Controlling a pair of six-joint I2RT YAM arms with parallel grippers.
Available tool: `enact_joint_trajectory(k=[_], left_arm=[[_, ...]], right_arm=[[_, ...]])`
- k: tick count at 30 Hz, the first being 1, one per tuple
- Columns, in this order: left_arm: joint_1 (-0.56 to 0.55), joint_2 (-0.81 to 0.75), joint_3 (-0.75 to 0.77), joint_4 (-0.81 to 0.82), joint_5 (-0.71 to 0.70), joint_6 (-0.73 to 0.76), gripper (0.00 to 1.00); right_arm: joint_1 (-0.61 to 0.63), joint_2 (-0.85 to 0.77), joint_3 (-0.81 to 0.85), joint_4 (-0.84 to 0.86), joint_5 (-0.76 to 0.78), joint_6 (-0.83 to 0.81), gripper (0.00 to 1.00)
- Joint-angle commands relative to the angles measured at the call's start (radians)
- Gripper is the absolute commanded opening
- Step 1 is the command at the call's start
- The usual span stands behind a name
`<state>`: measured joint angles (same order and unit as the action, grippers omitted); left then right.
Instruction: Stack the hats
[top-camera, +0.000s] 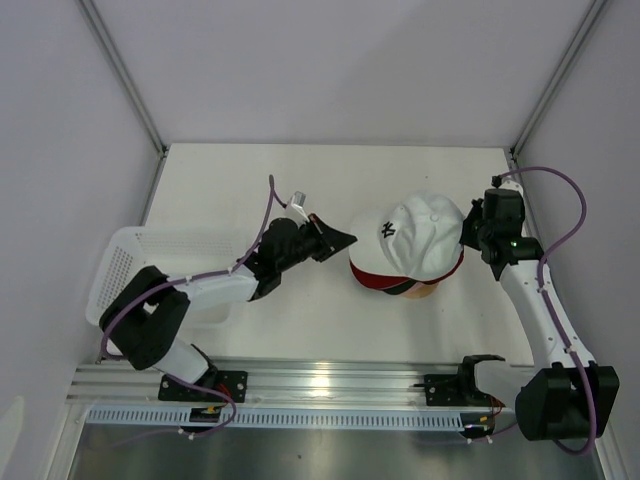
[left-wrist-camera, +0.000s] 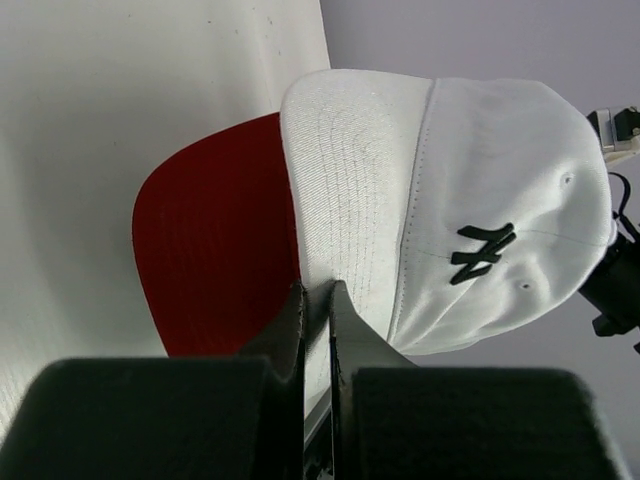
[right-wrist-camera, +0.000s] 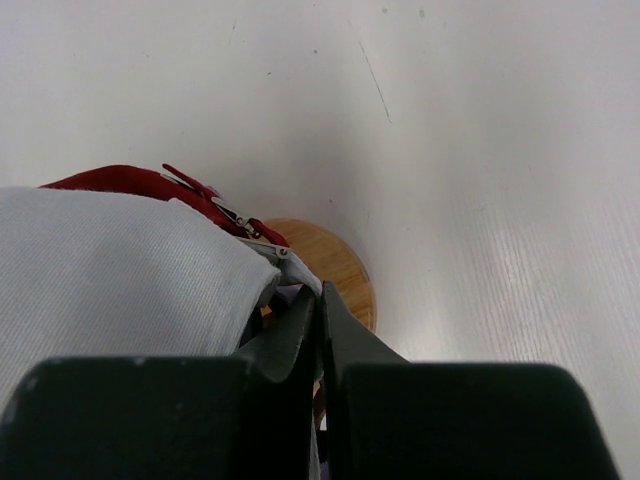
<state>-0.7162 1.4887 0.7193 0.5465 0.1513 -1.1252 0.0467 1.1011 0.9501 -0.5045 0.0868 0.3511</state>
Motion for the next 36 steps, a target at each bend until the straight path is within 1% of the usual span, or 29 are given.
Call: enact_joint_trajectory(k=[1,6,7,12,15,18,21,22,24,28,29,30,33,36], left_arm=[[-0.005,0.094,-0.064,-0.200,-0.072,0.030,0.01],[-0.005,0.134,-0.080,-0.183,-0.052,0.027,0.01],[-0.005,0.137,-0.110,-0.172,-0.045,0.024,0.01],[-0.005,0.172,-0.132,-0.162,-0.044,0.033,0.01],[0.000,0.238,-0.124,-0.152,-0.052,0.038,0.01],[0.015,0.289,-0.095,-0.118,-0.018,0.053,0.01],[0.017,0.314,-0.061,-0.144,-0.018,0.088,0.01],[0.020,0.315,-0.055,-0.183,-0.033,0.096,0.01],[0.024,0.306,-0.049,-0.207,-0.065,0.129,0.01],[0.021,0.210,-0.121,-0.215,-0.191,0.264,0.01],[0.012,0.170,-0.132,-0.186,-0.218,0.290,0.01],[0.008,0.154,-0.164,-0.177,-0.228,0.339,0.01],[-0.005,0.130,-0.178,-0.137,-0.208,0.422,0.01],[-0.017,0.101,-0.202,-0.103,-0.193,0.452,0.01]], right_arm=[[-0.001,0.036,-0.014,-0.045,0.045,0.006,0.02],[-0.001,0.043,-0.014,-0.034,0.059,0.008,0.02],[-0.001,0.043,-0.016,-0.034,0.062,0.011,0.03],[0.001,0.057,-0.020,-0.016,0.068,0.020,0.03],[0.001,0.069,-0.022,-0.008,0.071,0.022,0.03],[0.001,0.074,-0.027,0.004,0.079,0.020,0.03],[-0.001,0.077,-0.024,0.017,0.090,0.019,0.04],[0.001,0.075,-0.021,0.018,0.096,0.020,0.04],[0.001,0.075,-0.011,0.020,0.113,0.020,0.05],[0.001,0.052,-0.028,0.044,0.122,0.035,0.05],[0.001,0.046,-0.045,0.052,0.123,0.052,0.05],[0.002,0.043,-0.057,0.058,0.123,0.060,0.05],[0.001,0.037,-0.099,0.076,0.133,0.075,0.05],[0.004,0.039,-0.109,0.083,0.143,0.078,0.04]])
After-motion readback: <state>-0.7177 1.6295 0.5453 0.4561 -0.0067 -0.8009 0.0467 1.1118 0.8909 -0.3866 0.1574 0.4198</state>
